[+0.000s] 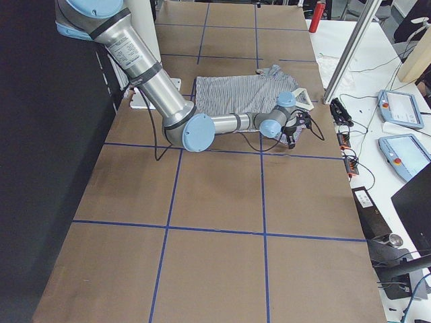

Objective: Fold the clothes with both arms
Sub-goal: 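Grasp the sleeve with the right gripper and fold it inward over the shirt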

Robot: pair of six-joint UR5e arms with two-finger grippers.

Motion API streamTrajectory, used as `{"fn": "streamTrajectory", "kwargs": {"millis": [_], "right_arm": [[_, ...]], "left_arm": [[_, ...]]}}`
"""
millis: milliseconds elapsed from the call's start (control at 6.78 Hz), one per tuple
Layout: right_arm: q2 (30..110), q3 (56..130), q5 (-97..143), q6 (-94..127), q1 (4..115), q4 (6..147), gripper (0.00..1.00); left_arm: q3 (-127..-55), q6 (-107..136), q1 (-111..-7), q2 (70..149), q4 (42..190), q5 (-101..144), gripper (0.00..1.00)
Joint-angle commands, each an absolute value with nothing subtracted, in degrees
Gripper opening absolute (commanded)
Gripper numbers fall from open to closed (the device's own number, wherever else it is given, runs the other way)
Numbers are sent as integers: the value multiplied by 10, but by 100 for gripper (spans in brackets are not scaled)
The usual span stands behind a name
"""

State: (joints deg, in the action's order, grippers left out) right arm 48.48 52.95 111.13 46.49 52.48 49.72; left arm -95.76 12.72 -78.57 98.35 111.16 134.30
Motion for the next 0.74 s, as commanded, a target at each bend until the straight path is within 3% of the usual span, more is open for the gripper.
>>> {"fn": "streamTrajectory", "kwargs": {"millis": [0, 295, 590], "right_arm": [[478, 531, 1113, 465, 526, 497, 0], [462, 539, 1120, 469, 526, 499, 0], [449, 625, 1154, 466, 526, 572, 0]], "left_arm": [[-957, 129, -786, 987, 1111, 1343, 100], [-959, 148, -786, 994, 1111, 1343, 100], [-959, 149, -786, 994, 1111, 1343, 100]]}}
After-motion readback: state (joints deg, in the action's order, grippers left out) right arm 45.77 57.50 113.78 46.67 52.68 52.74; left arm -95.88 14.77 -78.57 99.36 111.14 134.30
